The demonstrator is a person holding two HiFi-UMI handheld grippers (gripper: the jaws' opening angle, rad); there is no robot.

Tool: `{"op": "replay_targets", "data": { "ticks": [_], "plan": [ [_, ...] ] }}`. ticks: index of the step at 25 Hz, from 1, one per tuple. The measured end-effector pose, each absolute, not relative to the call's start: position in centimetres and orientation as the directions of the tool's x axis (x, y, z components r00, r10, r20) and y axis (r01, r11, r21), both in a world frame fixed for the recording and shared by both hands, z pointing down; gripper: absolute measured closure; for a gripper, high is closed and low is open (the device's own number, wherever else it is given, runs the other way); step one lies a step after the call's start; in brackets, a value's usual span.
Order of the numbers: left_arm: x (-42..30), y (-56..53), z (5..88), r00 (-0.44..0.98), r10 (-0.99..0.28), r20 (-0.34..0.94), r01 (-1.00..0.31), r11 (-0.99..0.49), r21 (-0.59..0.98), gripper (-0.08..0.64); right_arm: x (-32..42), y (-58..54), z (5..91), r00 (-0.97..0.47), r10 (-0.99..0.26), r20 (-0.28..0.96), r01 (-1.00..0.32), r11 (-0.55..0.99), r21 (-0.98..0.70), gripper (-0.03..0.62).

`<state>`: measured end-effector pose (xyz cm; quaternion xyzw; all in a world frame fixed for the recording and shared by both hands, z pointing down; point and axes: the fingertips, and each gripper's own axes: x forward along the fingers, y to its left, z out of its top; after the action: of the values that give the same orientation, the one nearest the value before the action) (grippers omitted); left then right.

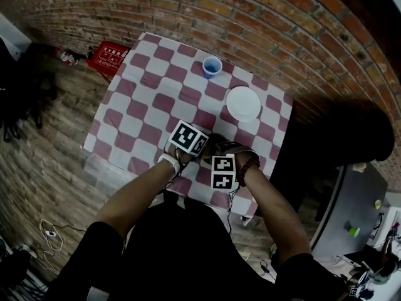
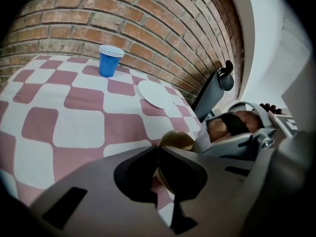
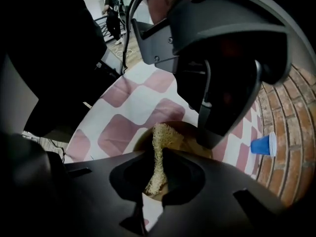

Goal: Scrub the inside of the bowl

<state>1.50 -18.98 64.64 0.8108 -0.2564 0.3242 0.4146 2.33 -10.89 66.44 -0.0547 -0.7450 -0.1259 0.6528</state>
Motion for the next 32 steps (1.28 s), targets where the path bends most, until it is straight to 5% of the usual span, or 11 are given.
{"op": "replay_targets", "data": {
  "ticks": [6,18,25,28,32],
  "plan": [
    [2.2,-19.2,64.7,0.662,-0.007,0.750,-0.571,-0.653,0.498,0.532,2.6,-11.1,66.5,-0.142,-0.090,0.986,0.282,0.951,0.127,0.534],
    [-1.1,-15.2,64.0,0.677,-0.272,0.684,-0.735,-0.301,0.607,0.531,2.5,-13.0,66.6,-0.240,-0.056,0.969,-0.299,0.954,-0.019,0.534],
    [-0.7,-15.7,64.3,0.653,-0.264,0.709,-0.754,-0.314,0.577,0.531,3.2,-14.6,66.0,-0.426,-0.031,0.904,-0.774,0.530,-0.346,0.534],
    [-0.7,-16.0,64.3,0.662,-0.244,0.709,-0.745,-0.322,0.585,0.532,3.3,-14.6,65.9,-0.504,-0.034,0.863,-0.780,0.447,-0.437,0.534],
    [-0.3,-16.6,64.4,0.673,-0.187,0.715,-0.723,-0.371,0.583,0.532,2.9,-13.9,65.7,-0.455,-0.008,0.891,-0.683,0.645,-0.343,0.534]
  ]
}}
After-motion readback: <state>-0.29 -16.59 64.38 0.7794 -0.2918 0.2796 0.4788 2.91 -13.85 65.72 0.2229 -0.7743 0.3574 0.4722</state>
